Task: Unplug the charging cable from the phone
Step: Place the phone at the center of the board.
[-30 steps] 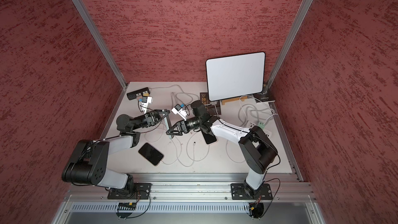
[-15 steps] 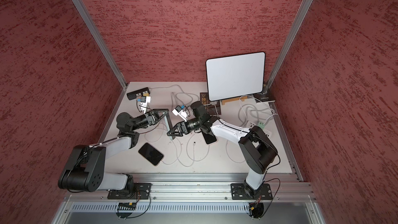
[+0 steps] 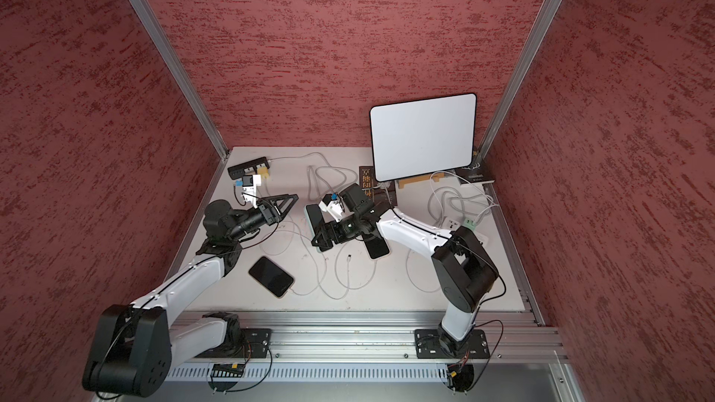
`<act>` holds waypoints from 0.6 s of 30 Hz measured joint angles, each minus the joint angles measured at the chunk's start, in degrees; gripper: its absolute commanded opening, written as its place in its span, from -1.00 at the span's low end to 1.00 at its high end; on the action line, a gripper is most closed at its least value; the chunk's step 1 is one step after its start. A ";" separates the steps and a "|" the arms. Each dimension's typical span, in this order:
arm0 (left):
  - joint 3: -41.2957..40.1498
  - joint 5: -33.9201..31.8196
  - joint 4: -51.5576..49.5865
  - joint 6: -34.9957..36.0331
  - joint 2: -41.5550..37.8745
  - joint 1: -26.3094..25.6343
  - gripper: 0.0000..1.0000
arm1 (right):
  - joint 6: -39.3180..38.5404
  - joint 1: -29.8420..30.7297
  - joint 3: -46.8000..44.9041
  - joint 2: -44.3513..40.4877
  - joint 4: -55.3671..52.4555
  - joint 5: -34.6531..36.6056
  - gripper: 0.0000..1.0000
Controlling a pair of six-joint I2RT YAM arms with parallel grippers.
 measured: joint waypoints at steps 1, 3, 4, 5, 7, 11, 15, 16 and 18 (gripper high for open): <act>0.00 -0.70 -0.68 0.22 0.00 0.00 1.00 | -0.46 0.33 1.20 0.26 -2.19 2.12 -0.50; 0.00 -1.75 -1.86 0.48 0.00 0.04 1.00 | -1.36 1.09 3.61 1.22 -6.10 6.29 -0.50; 0.00 -2.19 -2.34 0.68 0.00 0.07 1.00 | -1.75 1.51 4.74 1.90 -7.91 8.37 -0.50; 0.00 -2.64 -2.69 0.81 0.00 0.07 1.00 | -2.16 1.90 5.62 2.60 -9.46 10.38 -0.50; 0.00 -3.28 -3.32 0.90 0.00 0.11 1.00 | -2.71 2.56 6.64 3.80 -12.28 13.88 -0.49; 0.00 -4.57 -4.13 1.16 -0.24 0.28 1.00 | -3.61 3.78 8.57 6.80 -18.18 21.00 -0.48; 0.00 -5.51 -4.63 1.31 -0.81 0.33 1.00 | -4.20 4.66 10.93 9.92 -23.06 26.73 -0.46; 0.00 -5.77 -4.74 1.29 -0.85 0.35 1.00 | -4.33 4.83 11.63 10.75 -24.13 27.91 -0.46; 0.00 -6.10 -5.05 1.29 -0.85 0.42 1.00 | -4.66 5.07 12.74 12.31 -25.86 30.01 -0.45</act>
